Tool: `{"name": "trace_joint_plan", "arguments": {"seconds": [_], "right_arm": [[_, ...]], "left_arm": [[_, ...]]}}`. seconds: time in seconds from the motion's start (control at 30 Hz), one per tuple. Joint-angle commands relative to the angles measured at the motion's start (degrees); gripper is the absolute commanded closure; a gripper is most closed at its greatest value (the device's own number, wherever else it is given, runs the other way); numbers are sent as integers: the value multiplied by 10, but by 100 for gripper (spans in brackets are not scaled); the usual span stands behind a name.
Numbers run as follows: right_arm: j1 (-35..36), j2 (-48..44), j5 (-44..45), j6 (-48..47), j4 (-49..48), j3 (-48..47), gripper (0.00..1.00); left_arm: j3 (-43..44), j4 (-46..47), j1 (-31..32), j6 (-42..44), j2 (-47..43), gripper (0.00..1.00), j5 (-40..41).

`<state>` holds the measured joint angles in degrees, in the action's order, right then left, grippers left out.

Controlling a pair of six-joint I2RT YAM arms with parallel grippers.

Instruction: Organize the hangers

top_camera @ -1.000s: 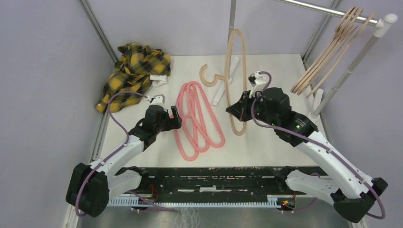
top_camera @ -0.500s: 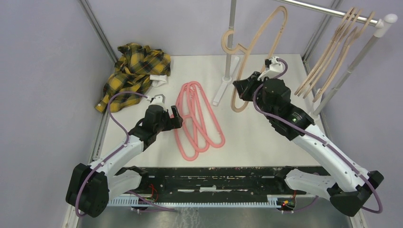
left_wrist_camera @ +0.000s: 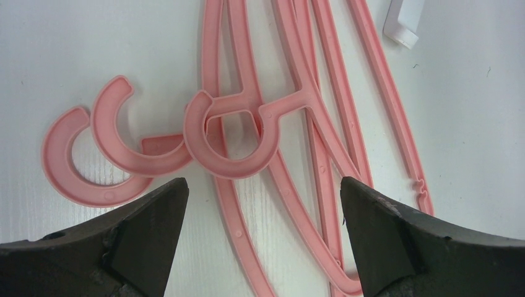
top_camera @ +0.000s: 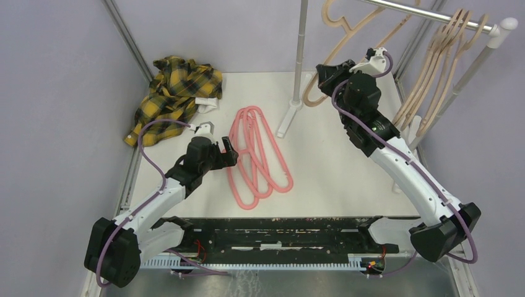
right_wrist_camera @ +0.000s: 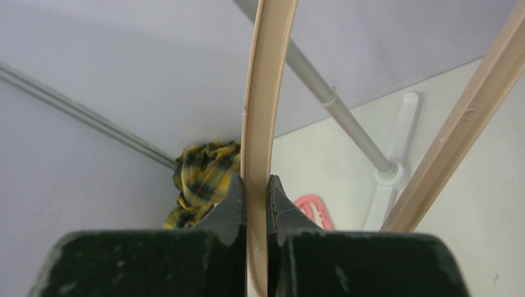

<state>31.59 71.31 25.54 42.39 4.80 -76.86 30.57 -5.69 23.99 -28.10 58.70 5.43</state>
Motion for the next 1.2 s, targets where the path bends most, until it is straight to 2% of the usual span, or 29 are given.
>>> {"name": "trace_joint_plan", "arguments": {"seconds": [0.0, 0.23, 0.87, 0.93, 1.07, 1.17], "right_arm": [[-39, 11, -14, 53, -78, -20, 98], [-97, 17, -30, 94, -98, -7, 98], [-241, -69, -62, 165, -30, 72, 96], [-249, -70, -74, 171, -19, 70, 89], [-251, -68, -92, 175, 11, 59, 58], [-252, -77, -105, 161, 18, 53, 43]], "left_arm": [[11, 24, 0, -18, -12, 1, -6], [10, 27, 0, -18, -3, 1, -5], [6, 32, 1, -19, 10, 1, -9], [6, 31, 0, -19, 8, 1, -7], [8, 30, 0, -18, 6, 1, -6], [8, 29, 0, -18, 5, 1, -5]]}}
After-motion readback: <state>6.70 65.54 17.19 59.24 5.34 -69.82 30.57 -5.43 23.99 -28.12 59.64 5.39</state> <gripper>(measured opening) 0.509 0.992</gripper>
